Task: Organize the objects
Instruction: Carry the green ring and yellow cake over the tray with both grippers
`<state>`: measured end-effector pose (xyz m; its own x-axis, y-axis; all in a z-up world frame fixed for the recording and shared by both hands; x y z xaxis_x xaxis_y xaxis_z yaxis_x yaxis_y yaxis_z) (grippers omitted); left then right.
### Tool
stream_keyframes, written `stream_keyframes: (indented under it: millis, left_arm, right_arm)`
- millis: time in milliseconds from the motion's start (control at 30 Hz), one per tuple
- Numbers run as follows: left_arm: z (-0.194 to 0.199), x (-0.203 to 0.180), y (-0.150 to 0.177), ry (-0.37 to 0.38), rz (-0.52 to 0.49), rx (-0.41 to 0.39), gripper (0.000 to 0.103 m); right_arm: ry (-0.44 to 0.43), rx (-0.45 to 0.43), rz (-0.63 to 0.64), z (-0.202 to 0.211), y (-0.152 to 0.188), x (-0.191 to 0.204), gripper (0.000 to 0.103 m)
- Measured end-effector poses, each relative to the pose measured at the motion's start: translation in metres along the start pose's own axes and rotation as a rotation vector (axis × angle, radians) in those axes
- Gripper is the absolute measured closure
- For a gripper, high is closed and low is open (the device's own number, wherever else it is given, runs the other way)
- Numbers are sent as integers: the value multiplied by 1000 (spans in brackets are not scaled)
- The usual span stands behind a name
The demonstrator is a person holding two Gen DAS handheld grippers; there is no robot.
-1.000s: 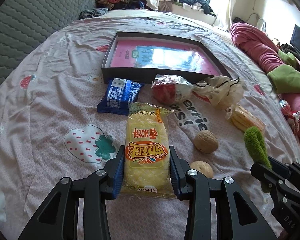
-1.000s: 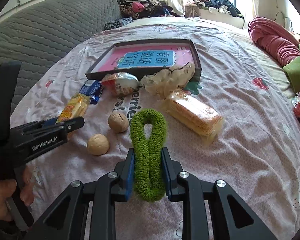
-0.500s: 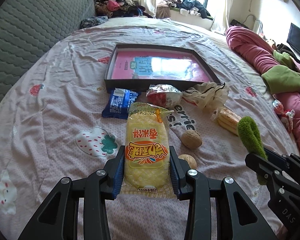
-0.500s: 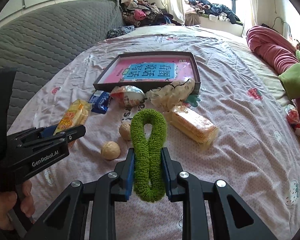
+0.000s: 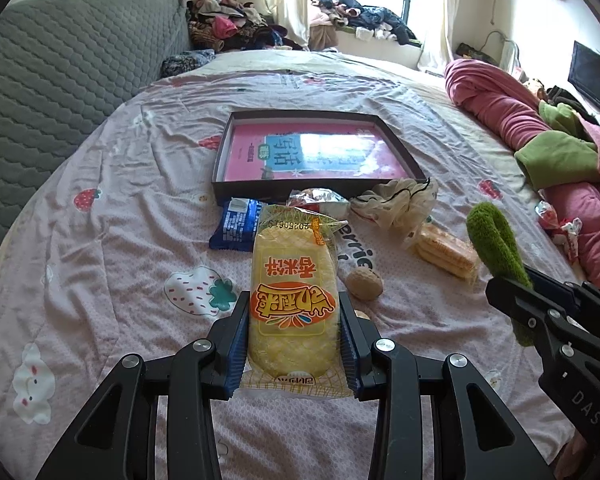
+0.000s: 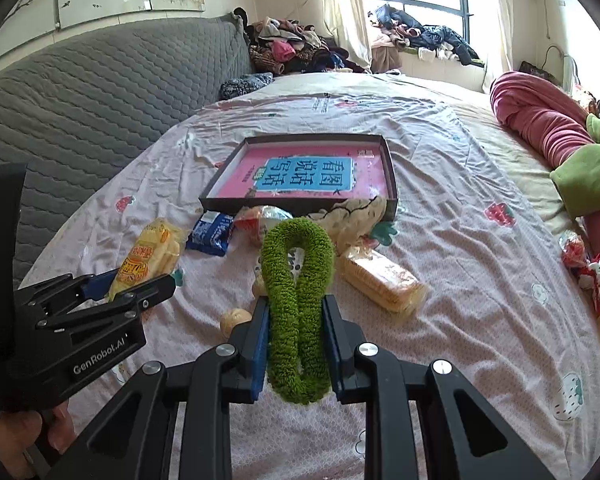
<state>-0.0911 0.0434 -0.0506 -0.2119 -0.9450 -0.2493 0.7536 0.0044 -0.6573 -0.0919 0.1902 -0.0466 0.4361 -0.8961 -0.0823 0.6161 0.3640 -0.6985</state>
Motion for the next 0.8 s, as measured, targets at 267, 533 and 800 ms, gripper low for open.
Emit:
stream_keyframes:
  millis: [267, 533, 800]
  left_arm:
    - [12, -4, -12, -10, -13, -26, 62]
    - [20, -7, -27, -21, -28, -47, 62]
    - [17, -5, -43, -44, -39, -59, 62]
  right_arm:
    - [-7, -36, 14, 9, -16, 4, 78]
    - [-13, -54, 28, 12, -27, 4, 78]
    - [-29, -68, 43, 7, -40, 6, 78]
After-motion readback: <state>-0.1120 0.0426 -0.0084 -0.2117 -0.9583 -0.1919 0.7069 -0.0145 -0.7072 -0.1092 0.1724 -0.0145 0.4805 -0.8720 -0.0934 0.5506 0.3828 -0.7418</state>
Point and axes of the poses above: each gripper's, at about its wrist camera, not at the fingertips, and z roughly against the way its jaws point, x to its left, y to its underside, the point moved 8 cm from there along -z, roughly the way its jaws point, and after that the axes turned 15 degrees about y, right-handed, at the moved point
